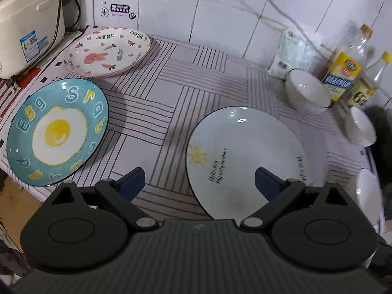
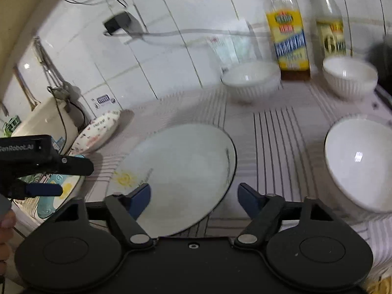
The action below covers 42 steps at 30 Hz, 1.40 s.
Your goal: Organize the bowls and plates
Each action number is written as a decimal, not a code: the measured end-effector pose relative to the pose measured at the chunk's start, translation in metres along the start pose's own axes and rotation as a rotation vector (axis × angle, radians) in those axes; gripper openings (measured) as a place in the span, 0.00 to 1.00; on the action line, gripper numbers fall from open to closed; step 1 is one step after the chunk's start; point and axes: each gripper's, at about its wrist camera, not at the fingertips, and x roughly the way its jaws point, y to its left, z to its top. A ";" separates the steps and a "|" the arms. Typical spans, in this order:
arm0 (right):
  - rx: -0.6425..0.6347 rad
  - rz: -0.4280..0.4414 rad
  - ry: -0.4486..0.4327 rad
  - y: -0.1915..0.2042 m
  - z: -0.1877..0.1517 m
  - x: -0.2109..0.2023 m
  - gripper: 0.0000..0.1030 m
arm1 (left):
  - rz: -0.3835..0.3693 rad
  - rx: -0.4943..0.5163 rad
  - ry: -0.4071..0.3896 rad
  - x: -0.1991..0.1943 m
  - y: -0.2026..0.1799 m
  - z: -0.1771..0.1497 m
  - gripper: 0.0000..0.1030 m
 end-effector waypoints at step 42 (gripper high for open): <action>0.005 0.202 0.320 -0.044 0.066 0.072 0.19 | 0.021 0.016 0.078 0.041 -0.001 -0.013 0.27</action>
